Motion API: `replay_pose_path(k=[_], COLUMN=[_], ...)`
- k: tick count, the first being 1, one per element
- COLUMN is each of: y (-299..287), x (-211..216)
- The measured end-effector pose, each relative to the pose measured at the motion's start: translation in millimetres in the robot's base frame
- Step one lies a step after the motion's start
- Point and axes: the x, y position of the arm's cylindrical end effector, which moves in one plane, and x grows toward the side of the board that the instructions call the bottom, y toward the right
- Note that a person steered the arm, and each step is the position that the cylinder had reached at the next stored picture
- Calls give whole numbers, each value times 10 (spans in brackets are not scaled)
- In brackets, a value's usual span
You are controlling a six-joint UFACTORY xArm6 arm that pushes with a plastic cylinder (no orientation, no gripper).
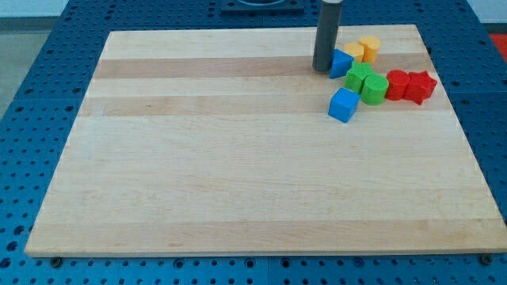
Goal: Move your arm towards the bottom right of the red star
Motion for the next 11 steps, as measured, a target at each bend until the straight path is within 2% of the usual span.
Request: replay_pose_path(k=[2,3,4,5,6,7,8,9,10,11], y=[10,-276,-344,-301,156,1064,1861,1803,1718,1709], x=[0,288,989,1873,2679,2682,1939,1846,1345,1035])
